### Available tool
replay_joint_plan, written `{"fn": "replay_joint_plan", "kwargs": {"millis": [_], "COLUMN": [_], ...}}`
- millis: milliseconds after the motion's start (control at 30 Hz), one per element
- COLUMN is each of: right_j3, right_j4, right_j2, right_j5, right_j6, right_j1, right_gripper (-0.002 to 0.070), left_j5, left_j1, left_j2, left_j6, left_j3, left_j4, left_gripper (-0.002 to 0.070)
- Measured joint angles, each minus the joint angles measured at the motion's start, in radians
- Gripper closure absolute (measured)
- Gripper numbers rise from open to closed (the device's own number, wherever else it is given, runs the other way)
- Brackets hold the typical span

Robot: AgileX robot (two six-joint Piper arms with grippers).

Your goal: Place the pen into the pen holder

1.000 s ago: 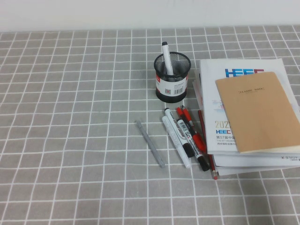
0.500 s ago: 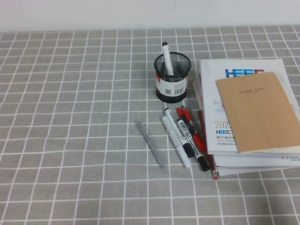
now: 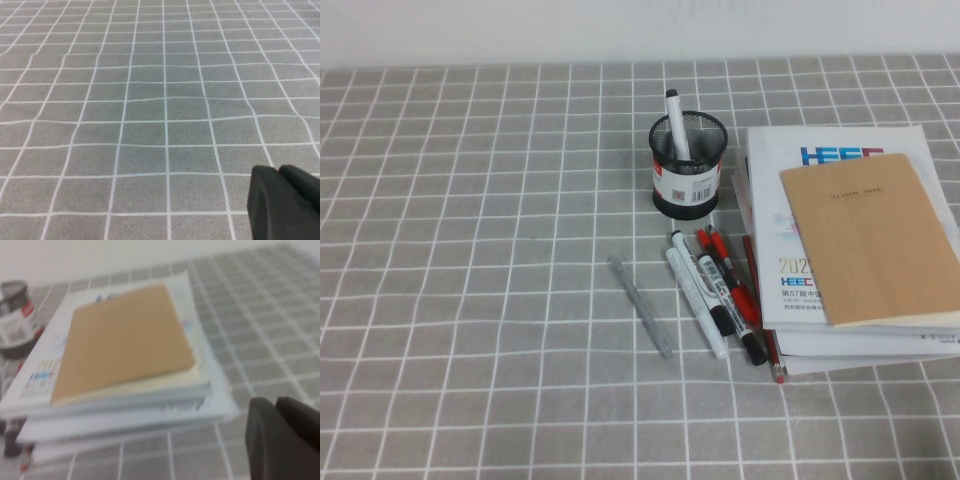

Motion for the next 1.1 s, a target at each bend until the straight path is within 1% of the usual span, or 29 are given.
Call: {"fn": "replay_joint_plan", "kwargs": {"millis": [100,200,467,700,1100], "right_j3": [0.000,0.000,0.000,0.000,0.000], "right_j4": [-0.027,-0.035,-0.035,-0.035,-0.035], "right_j2": [0.000,0.000,0.000,0.000,0.000], "right_j5": [0.075,0.108,0.114,0.114,0.116], "right_j6": [0.045,0.041,-0.156,-0.187,-0.190], "right_j1": [0.047,0.054,0.054,0.054,0.054], "right_gripper": [0.0688,0.0688,0.0688,0.0688,0.0688], "left_j5": [0.000,0.000,0.000,0.000,0.000], "left_j1": [0.000,0.000,0.000,0.000,0.000], "left_j2": [0.000,0.000,0.000,0.000,0.000], "left_j6": [0.000,0.000,0.000,0.000,0.000], "left_j3": [0.000,0.000,0.000,0.000,0.000], "left_j4": [0.000,0.000,0.000,0.000,0.000], "left_gripper": [0.0680,0.0680,0.0680,0.0680,0.0680]}}
